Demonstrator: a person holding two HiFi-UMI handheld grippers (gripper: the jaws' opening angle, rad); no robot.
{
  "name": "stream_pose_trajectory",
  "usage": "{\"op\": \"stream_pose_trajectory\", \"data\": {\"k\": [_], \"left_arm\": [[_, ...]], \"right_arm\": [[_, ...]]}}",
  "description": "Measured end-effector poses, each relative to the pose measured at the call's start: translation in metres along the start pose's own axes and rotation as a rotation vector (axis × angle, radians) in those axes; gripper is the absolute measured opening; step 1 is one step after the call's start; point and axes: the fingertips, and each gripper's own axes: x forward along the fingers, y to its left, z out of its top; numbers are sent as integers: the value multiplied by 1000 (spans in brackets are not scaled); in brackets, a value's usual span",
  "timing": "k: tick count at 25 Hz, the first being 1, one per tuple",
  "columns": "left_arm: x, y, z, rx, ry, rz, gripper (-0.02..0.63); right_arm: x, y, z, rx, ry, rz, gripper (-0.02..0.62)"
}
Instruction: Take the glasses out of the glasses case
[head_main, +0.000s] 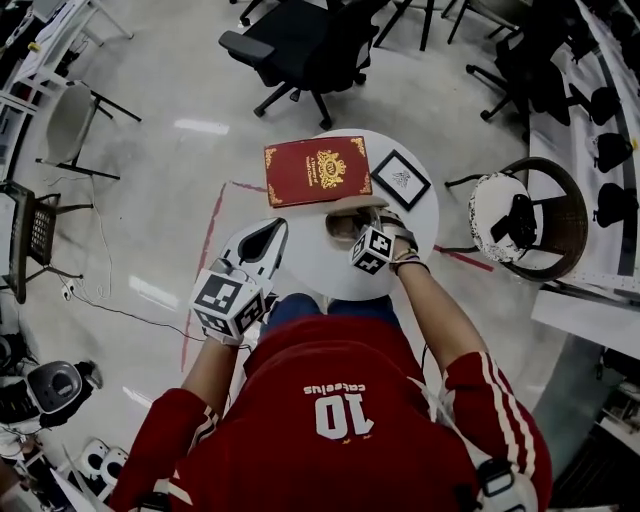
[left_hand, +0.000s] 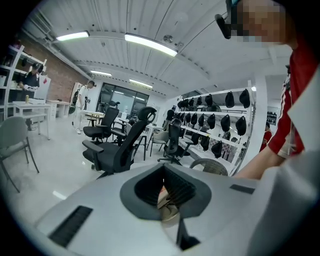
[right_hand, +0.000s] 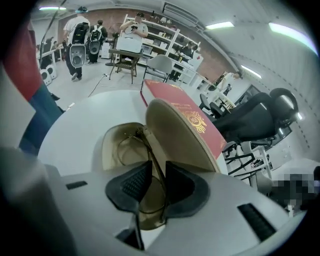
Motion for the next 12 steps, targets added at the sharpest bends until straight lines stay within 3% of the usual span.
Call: {"op": "stream_pose_trajectory", "data": {"k": [12], "left_arm": [[-6, 4, -3, -23, 4, 3, 8]], "right_arm": [[1, 3, -4, -139, 27, 36, 29]]}}
